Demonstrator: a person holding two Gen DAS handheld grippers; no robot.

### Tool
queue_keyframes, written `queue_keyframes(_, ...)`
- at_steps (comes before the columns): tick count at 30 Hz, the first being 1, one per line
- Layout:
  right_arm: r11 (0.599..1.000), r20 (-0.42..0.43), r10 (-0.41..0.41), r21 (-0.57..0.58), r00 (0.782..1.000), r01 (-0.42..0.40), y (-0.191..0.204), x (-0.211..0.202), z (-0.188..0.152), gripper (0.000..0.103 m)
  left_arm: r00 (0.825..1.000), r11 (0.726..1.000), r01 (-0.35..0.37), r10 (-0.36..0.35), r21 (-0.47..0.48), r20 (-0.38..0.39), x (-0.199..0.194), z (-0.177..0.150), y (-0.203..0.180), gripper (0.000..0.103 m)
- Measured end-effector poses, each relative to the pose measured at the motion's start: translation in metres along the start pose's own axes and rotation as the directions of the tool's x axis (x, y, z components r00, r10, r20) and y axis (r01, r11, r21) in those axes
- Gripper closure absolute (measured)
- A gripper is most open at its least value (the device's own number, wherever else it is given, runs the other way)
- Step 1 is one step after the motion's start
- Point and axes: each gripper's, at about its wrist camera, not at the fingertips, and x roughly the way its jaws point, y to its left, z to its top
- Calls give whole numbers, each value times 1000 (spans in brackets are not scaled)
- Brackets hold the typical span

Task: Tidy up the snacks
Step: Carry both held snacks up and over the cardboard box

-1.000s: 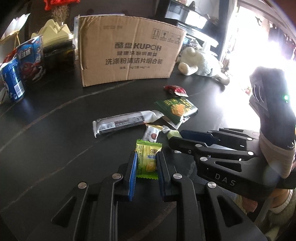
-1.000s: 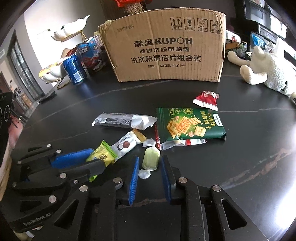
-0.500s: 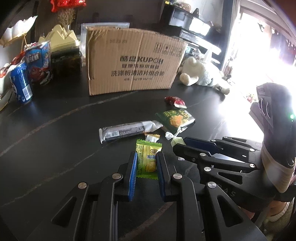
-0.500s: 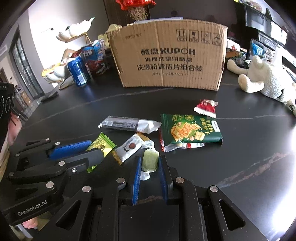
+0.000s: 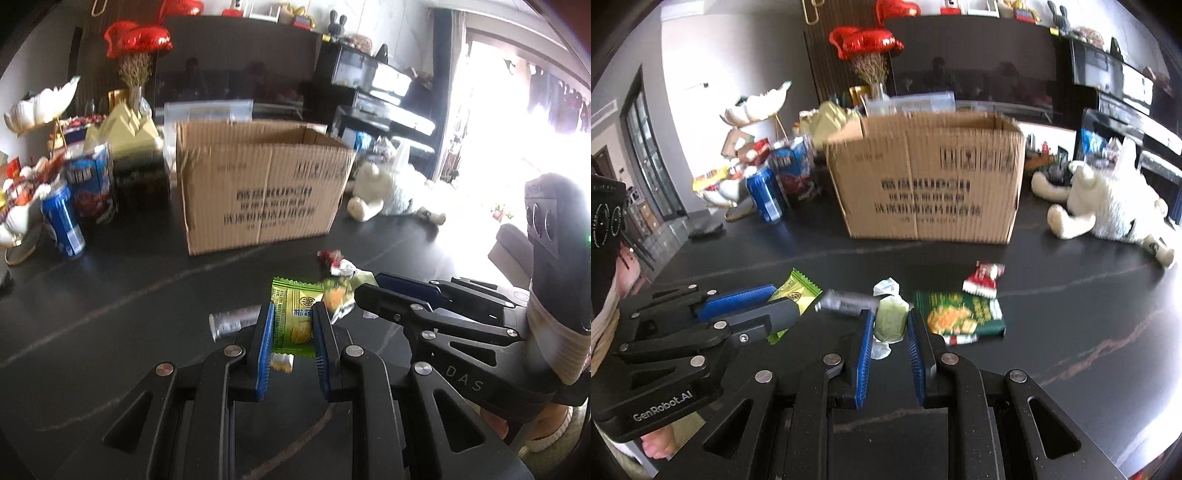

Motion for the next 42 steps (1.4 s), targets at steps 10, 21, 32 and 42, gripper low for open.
queue_keyframes(10, 1000, 131, -15, 1, 991, 15, -2, -26, 46, 83, 992, 1000, -22, 20, 12, 124, -21, 50, -4, 82)
queue_keyframes(21, 1000, 228, -21, -6, 973, 23, -3, -38, 93, 83, 982, 999, -35, 30, 26, 186, -26, 100, 2, 82)
queue_keyframes(32, 999, 262, -35, -30, 965, 44, -13, -29, 137, 83, 975, 996, -77, 64, 52, 215, -17, 142, 8, 82)
queue_keyframes(42, 997, 247, -43, -50, 968, 57, -24, -2, 166, 83, 981, 997, -75, 69, 26, 183, 14, 171, 24, 82)
